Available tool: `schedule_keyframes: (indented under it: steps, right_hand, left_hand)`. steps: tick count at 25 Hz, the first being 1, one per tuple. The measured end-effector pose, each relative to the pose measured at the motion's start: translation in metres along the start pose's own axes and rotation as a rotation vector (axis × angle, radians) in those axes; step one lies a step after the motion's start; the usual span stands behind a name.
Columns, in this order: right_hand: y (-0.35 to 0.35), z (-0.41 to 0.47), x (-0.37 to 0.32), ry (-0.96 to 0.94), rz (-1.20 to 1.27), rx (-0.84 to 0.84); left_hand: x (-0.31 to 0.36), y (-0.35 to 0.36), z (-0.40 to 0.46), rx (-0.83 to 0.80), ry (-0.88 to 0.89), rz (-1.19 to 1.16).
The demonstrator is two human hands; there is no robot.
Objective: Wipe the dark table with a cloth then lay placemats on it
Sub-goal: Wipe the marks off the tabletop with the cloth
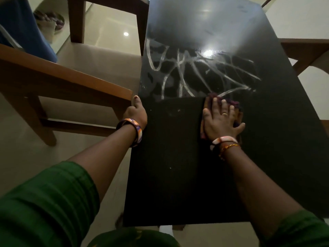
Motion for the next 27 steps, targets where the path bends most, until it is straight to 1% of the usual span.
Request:
schedule_keyframes:
  steps: [1, 3, 4, 5, 9, 11, 14, 15, 16, 19, 21, 25, 27]
  right_hand:
    - [0.010, -0.019, -0.020, -0.077, -0.024, -0.009]
    - [0.034, -0.065, -0.064, -0.297, -0.091, -0.015]
    - [0.042, -0.077, -0.082, -0.386, -0.116, 0.002]
    - [0.044, -0.074, -0.097, -0.432, -0.116, 0.018]
    - [0.028, -0.020, -0.136, -0.435, -0.085, 0.006]
    - [0.034, -0.037, -0.126, -0.488, -0.090, 0.024]
    - [0.044, -0.092, -0.091, -0.571, -0.119, 0.046]
    - [0.046, -0.091, -0.087, -0.571, -0.138, 0.042]
    - [0.044, -0.077, -0.092, -0.559, -0.139, 0.045]
    - [0.031, -0.017, -0.140, -0.475, -0.084, 0.028]
    - [0.031, -0.009, -0.154, -0.436, -0.070, 0.015]
    - [0.044, -0.078, -0.127, -0.554, -0.088, 0.069]
    - [0.048, -0.086, -0.125, -0.578, -0.111, 0.078]
  left_hand:
    - [0.000, 0.000, 0.000, -0.007, 0.003, 0.000]
    - [-0.001, 0.002, 0.000, -0.029, 0.002, -0.007]
    - [-0.002, 0.002, 0.000, -0.040, -0.004, -0.012]
    - [-0.002, 0.002, 0.000, -0.047, -0.010, -0.016]
    - [-0.001, 0.001, -0.002, -0.032, -0.012, -0.004]
    - [-0.001, 0.003, -0.003, -0.034, -0.006, -0.001]
    - [-0.002, 0.001, 0.000, -0.035, -0.014, -0.018]
    - [-0.002, 0.000, -0.001, -0.033, -0.021, -0.021]
    - [-0.002, 0.001, -0.001, -0.035, -0.019, -0.016]
    - [-0.002, 0.003, -0.002, -0.037, -0.024, -0.060]
    - [-0.004, 0.004, -0.002, -0.030, -0.034, -0.095]
    - [-0.008, 0.005, 0.003, -0.027, -0.049, -0.156]
    - [-0.011, 0.004, 0.006, -0.005, -0.076, -0.195]
Point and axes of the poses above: each hand's wrist, its own z-axis towards the middle knuckle, its own y-axis out of the palm, x = y × z, the point moved 10 cm from there along z, towards the middle knuckle, and after that the axes turned 6 degrees about y, right-handed, at the moved point
